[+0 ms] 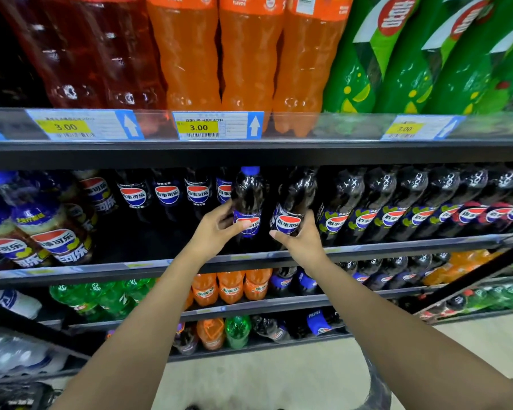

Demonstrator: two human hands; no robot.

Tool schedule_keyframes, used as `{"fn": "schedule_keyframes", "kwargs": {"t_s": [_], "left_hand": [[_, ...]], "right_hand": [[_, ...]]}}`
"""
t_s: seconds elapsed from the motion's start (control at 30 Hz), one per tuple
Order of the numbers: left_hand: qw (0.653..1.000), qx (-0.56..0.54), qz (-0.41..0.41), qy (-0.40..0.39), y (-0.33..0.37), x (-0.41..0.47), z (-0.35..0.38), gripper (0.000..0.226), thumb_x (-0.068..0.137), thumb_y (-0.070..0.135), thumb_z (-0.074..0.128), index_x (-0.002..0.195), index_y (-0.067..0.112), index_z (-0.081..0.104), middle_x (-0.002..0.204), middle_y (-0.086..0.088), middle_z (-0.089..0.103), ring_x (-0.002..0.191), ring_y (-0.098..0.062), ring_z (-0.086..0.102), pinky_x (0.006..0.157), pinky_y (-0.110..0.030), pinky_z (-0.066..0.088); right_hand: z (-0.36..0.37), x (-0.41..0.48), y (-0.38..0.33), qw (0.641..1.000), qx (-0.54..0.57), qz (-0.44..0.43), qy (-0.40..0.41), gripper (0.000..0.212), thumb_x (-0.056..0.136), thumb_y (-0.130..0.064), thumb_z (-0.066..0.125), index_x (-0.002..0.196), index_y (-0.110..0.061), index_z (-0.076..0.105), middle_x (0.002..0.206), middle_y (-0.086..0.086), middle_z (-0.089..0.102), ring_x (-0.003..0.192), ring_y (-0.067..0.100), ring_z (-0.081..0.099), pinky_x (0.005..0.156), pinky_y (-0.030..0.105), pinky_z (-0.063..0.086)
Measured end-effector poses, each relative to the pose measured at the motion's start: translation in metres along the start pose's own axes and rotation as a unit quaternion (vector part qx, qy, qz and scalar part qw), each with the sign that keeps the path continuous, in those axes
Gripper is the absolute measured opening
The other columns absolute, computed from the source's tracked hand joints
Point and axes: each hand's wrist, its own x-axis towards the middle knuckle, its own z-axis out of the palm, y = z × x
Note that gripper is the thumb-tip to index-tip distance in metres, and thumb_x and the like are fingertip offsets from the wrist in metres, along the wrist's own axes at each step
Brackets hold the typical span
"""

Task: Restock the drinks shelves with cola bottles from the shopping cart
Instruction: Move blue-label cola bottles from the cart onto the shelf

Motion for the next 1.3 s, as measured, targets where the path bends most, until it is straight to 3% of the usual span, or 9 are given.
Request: {"fn": "schedule_keyframes", "kwargs": {"t_s": [0.07, 0.17, 0.3, 0.47, 0.6, 0.8, 0.9, 1.07, 1.3], "left_hand": [[1.000, 0.004, -0.012, 0.009, -0.002, -0.003, 0.004, 0.062, 0.083, 0.014, 0.073, 0.140, 0.018, 0.047, 0.127, 0.013, 0.059, 0.118, 0.003, 0.054, 0.098, -0.014, 0.044], [0.997, 0.020, -0.039, 0.058, -0.006, -0.009, 0.016, 0.070, 0.075, 0.020, 0.081, 0.136, 0.021, 0.046, 0.118, 0.018, 0.058, 0.107, 0.003, 0.057, 0.087, -0.012, 0.046], [0.987, 0.097, -0.049, 0.122, -0.011, -0.011, 0.029, 0.065, 0.073, 0.022, 0.083, 0.128, 0.013, 0.050, 0.121, 0.001, 0.061, 0.104, -0.005, 0.054, 0.085, -0.018, 0.044], [0.984, 0.133, -0.049, 0.104, -0.011, -0.001, 0.032, 0.063, 0.075, 0.022, 0.081, 0.130, 0.014, 0.050, 0.128, -0.002, 0.061, 0.120, -0.014, 0.054, 0.094, -0.022, 0.041], [0.987, 0.114, -0.065, 0.092, -0.009, 0.009, 0.040, 0.063, 0.076, 0.018, 0.080, 0.131, 0.013, 0.049, 0.128, -0.004, 0.060, 0.121, -0.017, 0.053, 0.096, -0.024, 0.041], [0.986, 0.094, -0.073, 0.113, -0.013, 0.014, 0.054, 0.066, 0.076, 0.020, 0.081, 0.132, 0.015, 0.048, 0.130, -0.004, 0.060, 0.123, -0.017, 0.053, 0.101, -0.029, 0.043], [0.985, 0.098, -0.075, 0.118, -0.014, 0.015, 0.055, 0.065, 0.076, 0.021, 0.081, 0.132, 0.015, 0.048, 0.130, -0.004, 0.060, 0.122, -0.017, 0.053, 0.104, -0.033, 0.043], [0.982, 0.104, -0.081, 0.135, -0.012, 0.018, 0.061, 0.064, 0.076, 0.021, 0.080, 0.132, 0.014, 0.049, 0.129, -0.004, 0.060, 0.122, -0.017, 0.053, 0.097, -0.024, 0.040], [0.977, 0.123, -0.099, 0.146, -0.010, 0.019, 0.064, 0.065, 0.076, 0.023, 0.080, 0.132, 0.014, 0.049, 0.128, -0.003, 0.060, 0.120, -0.017, 0.054, 0.095, -0.024, 0.040]], "right_hand": [[0.001, -0.001, -0.002, 1.000, -0.010, 0.000, 0.004, 0.073, 0.078, -0.016, 0.078, 0.136, -0.015, 0.033, 0.125, -0.002, 0.055, 0.111, 0.013, 0.052, 0.092, 0.025, 0.042], [0.003, 0.000, -0.007, 0.999, -0.045, -0.009, 0.009, 0.073, 0.079, -0.016, 0.078, 0.136, -0.014, 0.033, 0.121, -0.003, 0.055, 0.108, 0.009, 0.050, 0.090, 0.022, 0.040], [0.011, 0.004, -0.009, 0.995, -0.091, -0.030, 0.027, 0.063, 0.078, -0.012, 0.078, 0.128, -0.011, 0.040, 0.120, 0.004, 0.060, 0.111, 0.017, 0.058, 0.086, 0.021, 0.043], [0.011, 0.006, -0.003, 0.993, -0.088, -0.023, 0.073, 0.059, 0.080, -0.014, 0.076, 0.126, -0.008, 0.039, 0.121, 0.008, 0.060, 0.112, 0.023, 0.058, 0.087, 0.025, 0.046], [0.004, 0.011, 0.000, 0.993, -0.081, -0.002, 0.081, 0.059, 0.081, -0.013, 0.075, 0.129, -0.005, 0.041, 0.119, 0.010, 0.062, 0.112, 0.025, 0.059, 0.086, 0.025, 0.045], [0.000, 0.012, 0.009, 0.992, -0.105, -0.001, 0.076, 0.074, 0.078, -0.012, 0.077, 0.137, -0.004, 0.033, 0.123, 0.013, 0.060, 0.112, 0.029, 0.059, 0.089, 0.031, 0.048], [0.002, 0.014, 0.011, 0.991, -0.115, 0.001, 0.072, 0.063, 0.082, -0.011, 0.073, 0.132, -0.002, 0.036, 0.118, 0.015, 0.061, 0.108, 0.029, 0.060, 0.082, 0.028, 0.047], [0.000, 0.025, 0.014, 0.988, -0.147, 0.001, 0.037, 0.050, 0.086, -0.010, 0.068, 0.125, -0.001, 0.038, 0.104, 0.013, 0.059, 0.092, 0.026, 0.058, 0.072, 0.027, 0.042], [0.001, 0.034, 0.019, 0.991, -0.129, 0.002, 0.026, 0.054, 0.084, -0.007, 0.068, 0.129, -0.002, 0.038, 0.123, 0.015, 0.058, 0.115, 0.030, 0.056, 0.085, 0.026, 0.043]]}}
